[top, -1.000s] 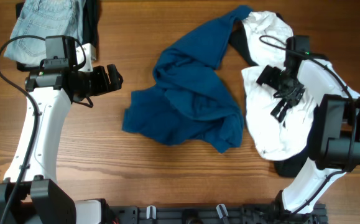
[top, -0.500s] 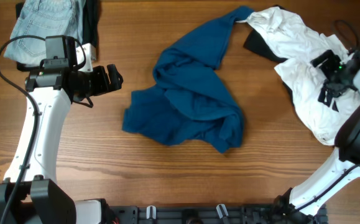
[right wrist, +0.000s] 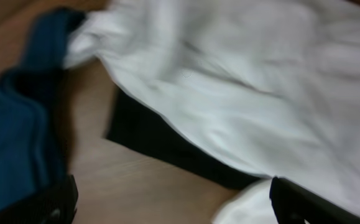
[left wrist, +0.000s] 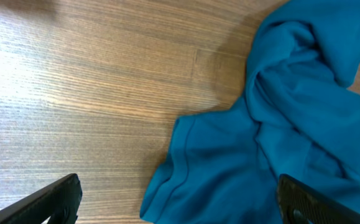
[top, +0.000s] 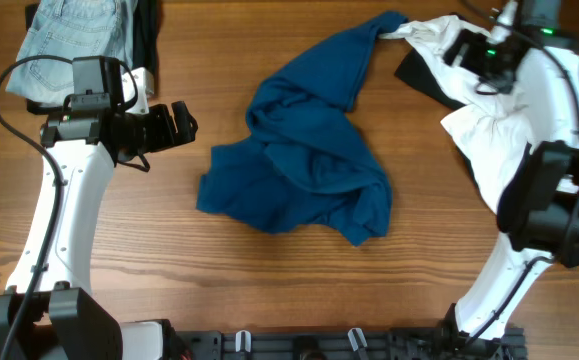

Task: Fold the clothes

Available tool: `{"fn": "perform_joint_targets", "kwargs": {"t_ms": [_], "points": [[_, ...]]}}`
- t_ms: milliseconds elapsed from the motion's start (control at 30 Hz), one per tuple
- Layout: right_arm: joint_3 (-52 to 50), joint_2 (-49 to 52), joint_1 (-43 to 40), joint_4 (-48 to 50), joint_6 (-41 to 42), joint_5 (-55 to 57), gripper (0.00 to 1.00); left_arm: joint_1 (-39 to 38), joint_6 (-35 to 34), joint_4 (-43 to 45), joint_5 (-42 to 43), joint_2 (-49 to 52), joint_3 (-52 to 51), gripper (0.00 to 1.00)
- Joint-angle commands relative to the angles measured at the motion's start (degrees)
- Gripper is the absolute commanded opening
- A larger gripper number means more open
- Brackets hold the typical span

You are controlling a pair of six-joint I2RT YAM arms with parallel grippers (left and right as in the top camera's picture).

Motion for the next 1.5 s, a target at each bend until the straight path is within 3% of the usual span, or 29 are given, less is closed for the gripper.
{"fn": "perform_joint_targets", "kwargs": {"t_ms": [0,333,533,867,933,1167,1467], "points": [[0.4,5.5,2.6,5.9,0.4,4.8,0.99,-0.2,0.7,0.1,0.1,-0.4,0.5,1.0],[0.5,17.2,2.5,22.4,-3.0,5.7,0.92,-0.2,0.8,-0.5,0.1,-0.2,0.5,1.0],[0.5,20.3,-2.2,25.1,-4.8,11.3,0.91,-0.2,1.0,-0.7,0.1,-0.2,-1.8,1.0],[2.4,21.4,-11.0,27.8,-6.7,10.3,0.92,-0.2,0.9,8.2,0.1,0.3,-6.3,1.0],[4.4,21.4,-11.2,26.3,-8.1,8.7,1.0,-0.2,0.9,8.7,0.1,0.3,-6.3,1.0],[19.0,14.9,-9.6,6.1,-9.0,-2.4,1.0,-0.2,0.9,10.6,0.1,0.3,-6.3,1.0],[19.5,-5.0,-0.3,-20.3,-9.3,-13.3,1.0,-0.2,-1.3,5.0,2.5,0.3,-4.8,1.0]]}}
